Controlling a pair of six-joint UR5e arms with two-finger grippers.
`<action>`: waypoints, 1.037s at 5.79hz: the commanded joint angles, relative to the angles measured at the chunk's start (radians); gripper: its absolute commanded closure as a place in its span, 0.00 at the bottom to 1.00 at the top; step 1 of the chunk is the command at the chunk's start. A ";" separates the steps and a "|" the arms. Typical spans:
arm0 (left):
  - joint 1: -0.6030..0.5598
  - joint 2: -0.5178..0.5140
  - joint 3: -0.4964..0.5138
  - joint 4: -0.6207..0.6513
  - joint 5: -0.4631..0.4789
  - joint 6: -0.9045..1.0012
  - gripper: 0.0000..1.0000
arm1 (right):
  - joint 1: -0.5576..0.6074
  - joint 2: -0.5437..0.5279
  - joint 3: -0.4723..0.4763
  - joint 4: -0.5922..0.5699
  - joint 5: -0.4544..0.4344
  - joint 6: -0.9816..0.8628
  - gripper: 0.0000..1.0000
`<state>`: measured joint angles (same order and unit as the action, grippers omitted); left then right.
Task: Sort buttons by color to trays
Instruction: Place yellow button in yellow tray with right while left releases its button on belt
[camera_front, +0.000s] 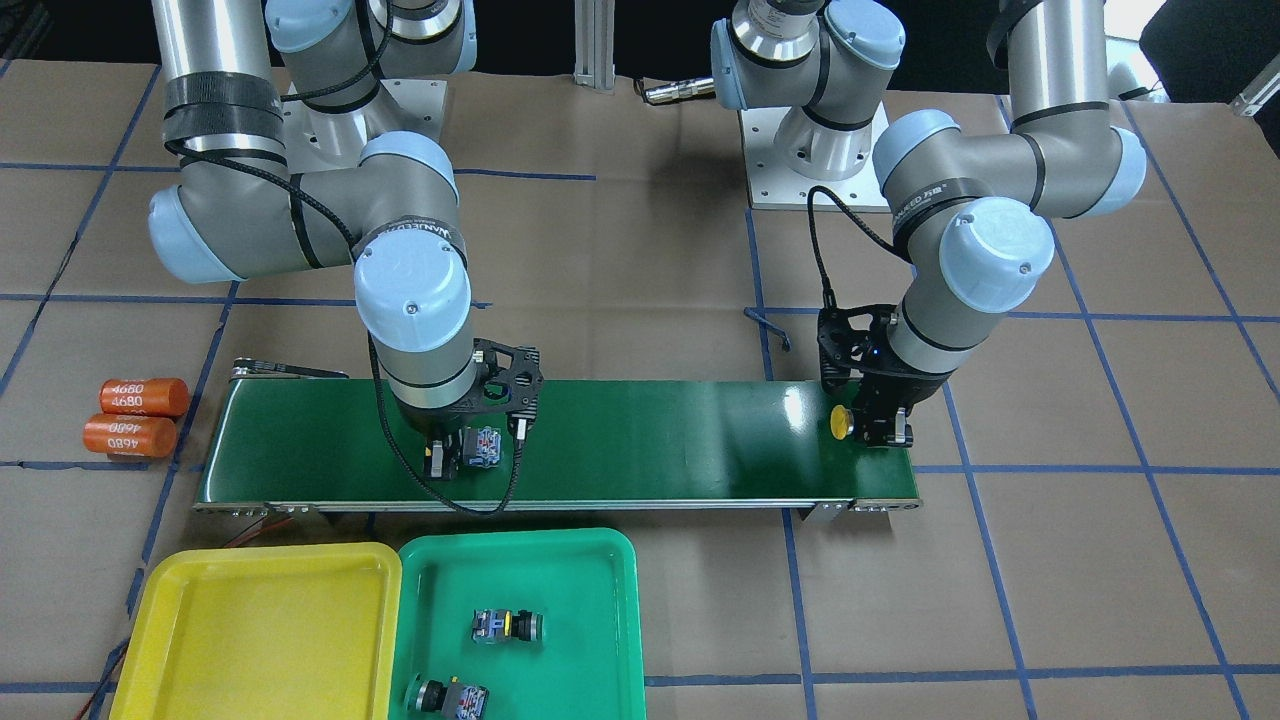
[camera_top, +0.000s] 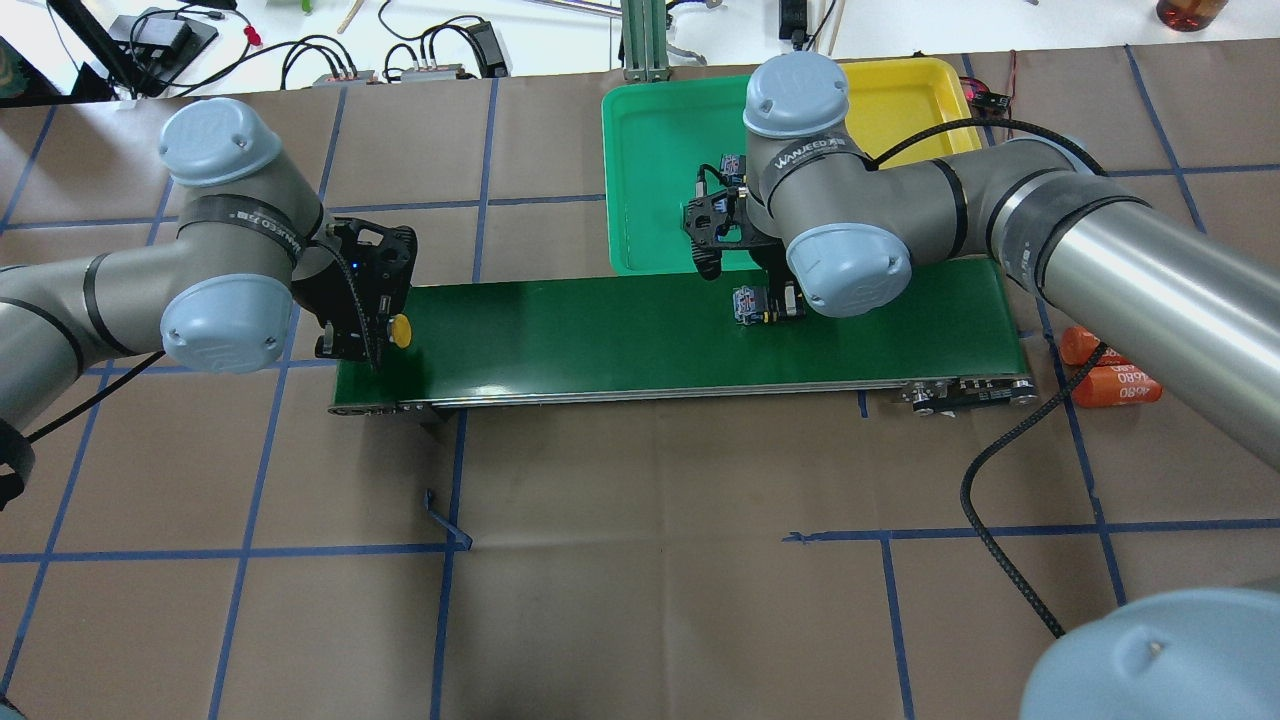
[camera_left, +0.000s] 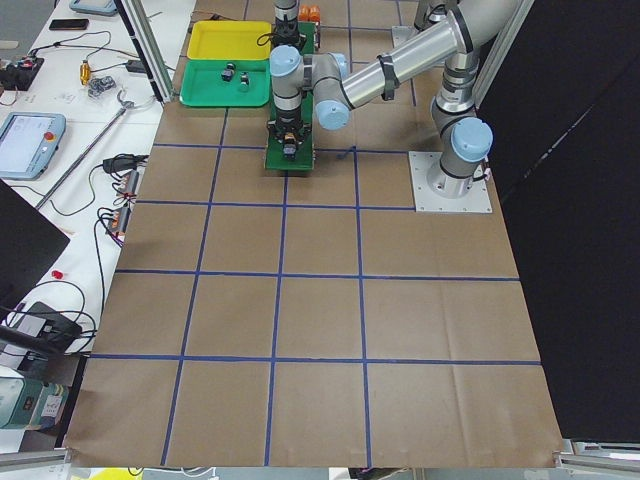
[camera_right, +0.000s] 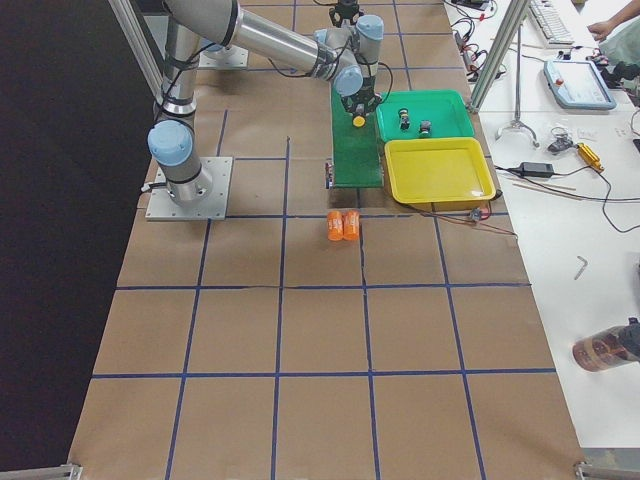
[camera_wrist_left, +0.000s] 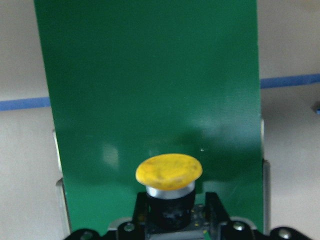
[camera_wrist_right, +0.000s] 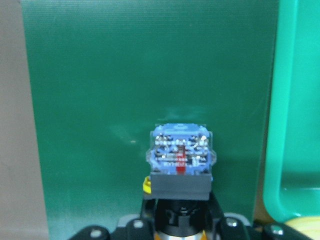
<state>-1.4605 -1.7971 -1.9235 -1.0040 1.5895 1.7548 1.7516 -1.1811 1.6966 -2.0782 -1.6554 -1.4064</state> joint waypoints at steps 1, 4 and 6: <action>-0.015 -0.004 0.003 -0.004 -0.017 -0.047 0.01 | -0.125 -0.031 -0.043 -0.005 -0.026 -0.157 0.91; -0.128 0.068 0.085 -0.110 -0.022 -0.457 0.01 | -0.271 0.151 -0.220 -0.167 -0.015 -0.313 0.88; -0.234 0.102 0.242 -0.272 -0.020 -0.921 0.01 | -0.300 0.172 -0.230 -0.160 0.078 -0.299 0.00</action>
<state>-1.6456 -1.7118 -1.7492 -1.2178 1.5698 1.0717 1.4615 -1.0160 1.4780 -2.2392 -1.6109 -1.7077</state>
